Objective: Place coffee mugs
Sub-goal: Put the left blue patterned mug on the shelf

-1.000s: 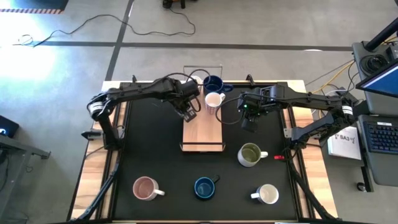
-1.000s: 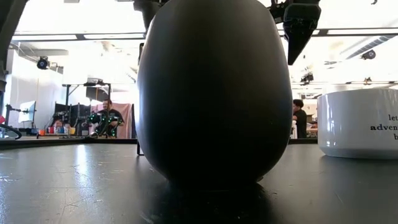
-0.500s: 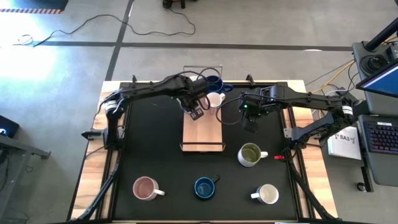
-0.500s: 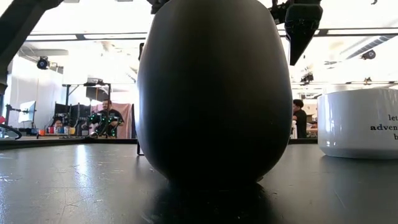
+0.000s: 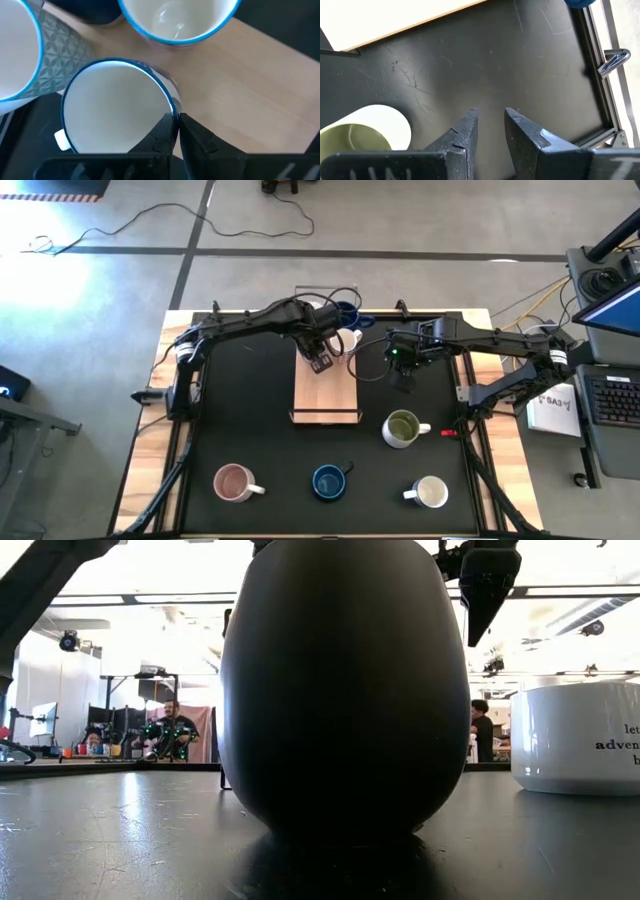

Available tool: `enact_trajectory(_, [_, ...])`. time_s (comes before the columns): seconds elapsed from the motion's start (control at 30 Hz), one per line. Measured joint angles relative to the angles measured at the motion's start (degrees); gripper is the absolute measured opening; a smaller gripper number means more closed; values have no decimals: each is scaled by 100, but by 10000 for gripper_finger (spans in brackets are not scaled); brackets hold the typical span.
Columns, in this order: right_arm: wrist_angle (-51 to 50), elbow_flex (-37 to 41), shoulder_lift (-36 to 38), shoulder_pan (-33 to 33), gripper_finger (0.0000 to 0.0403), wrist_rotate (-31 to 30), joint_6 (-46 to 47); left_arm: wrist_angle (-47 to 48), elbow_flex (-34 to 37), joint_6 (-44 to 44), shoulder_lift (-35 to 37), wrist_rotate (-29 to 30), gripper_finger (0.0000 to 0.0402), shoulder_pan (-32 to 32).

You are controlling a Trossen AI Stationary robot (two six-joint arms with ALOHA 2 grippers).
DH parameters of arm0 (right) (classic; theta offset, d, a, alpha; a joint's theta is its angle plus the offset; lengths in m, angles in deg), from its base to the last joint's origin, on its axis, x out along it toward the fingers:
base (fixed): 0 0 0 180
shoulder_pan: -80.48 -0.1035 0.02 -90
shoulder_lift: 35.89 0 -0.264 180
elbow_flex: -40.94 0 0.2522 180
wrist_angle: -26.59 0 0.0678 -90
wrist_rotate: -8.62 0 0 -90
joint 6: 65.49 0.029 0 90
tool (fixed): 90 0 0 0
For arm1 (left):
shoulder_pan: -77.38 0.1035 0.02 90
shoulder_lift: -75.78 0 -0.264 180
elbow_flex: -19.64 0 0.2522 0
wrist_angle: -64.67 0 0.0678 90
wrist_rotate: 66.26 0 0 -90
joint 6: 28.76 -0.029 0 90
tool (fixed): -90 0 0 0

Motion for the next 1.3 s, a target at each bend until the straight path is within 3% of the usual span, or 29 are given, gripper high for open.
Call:
enact_trajectory(0.77, [9, 324, 122, 0, 84, -2, -20, 23, -165, -264, -7, 3, 26, -48])
enact_trajectory(1.0, [7, 324, 311, 0, 84, -2, -15, 864, -537, -363, 6, 6, 26, -207])
enact_trajectory(1.3, [4, 324, 533, 0, 84, -3, 24, 1179, -204, -173, 90, 60, 26, -610])
